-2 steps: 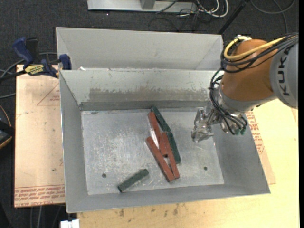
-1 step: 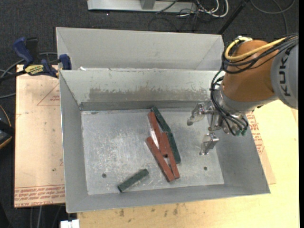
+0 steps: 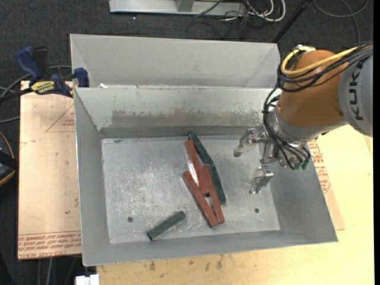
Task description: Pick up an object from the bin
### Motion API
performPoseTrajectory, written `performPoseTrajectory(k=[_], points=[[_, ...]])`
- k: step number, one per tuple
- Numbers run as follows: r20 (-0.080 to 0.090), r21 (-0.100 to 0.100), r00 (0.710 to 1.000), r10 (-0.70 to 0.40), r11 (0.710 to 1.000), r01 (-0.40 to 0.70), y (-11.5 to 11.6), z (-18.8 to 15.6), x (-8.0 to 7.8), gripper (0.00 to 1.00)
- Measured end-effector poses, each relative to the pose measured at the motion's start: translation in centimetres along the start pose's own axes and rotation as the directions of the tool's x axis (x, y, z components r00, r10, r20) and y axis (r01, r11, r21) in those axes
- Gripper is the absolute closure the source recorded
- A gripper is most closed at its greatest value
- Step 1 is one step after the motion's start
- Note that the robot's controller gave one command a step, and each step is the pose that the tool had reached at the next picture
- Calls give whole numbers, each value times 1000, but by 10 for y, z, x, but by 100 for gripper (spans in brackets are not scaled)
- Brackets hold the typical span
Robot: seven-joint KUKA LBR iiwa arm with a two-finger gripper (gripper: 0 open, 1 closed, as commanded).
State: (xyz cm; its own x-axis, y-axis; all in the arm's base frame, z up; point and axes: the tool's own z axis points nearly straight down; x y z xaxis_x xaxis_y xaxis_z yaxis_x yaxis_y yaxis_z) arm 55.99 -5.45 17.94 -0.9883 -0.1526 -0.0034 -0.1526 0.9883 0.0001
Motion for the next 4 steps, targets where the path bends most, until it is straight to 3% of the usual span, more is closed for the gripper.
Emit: performPoseTrajectory(k=[1, 2, 3, 4], points=[[2, 3, 994, -107, 994, 107, 25, 7, 21, 0], [-2, -1, 977, -212, 977, 212, 58, 43, 27, 0], [4, 0, 952, -305, 952, 305, 69, 91, 30, 100], [4, 0, 952, -306, 952, 306, 69, 91, 30, 100]])
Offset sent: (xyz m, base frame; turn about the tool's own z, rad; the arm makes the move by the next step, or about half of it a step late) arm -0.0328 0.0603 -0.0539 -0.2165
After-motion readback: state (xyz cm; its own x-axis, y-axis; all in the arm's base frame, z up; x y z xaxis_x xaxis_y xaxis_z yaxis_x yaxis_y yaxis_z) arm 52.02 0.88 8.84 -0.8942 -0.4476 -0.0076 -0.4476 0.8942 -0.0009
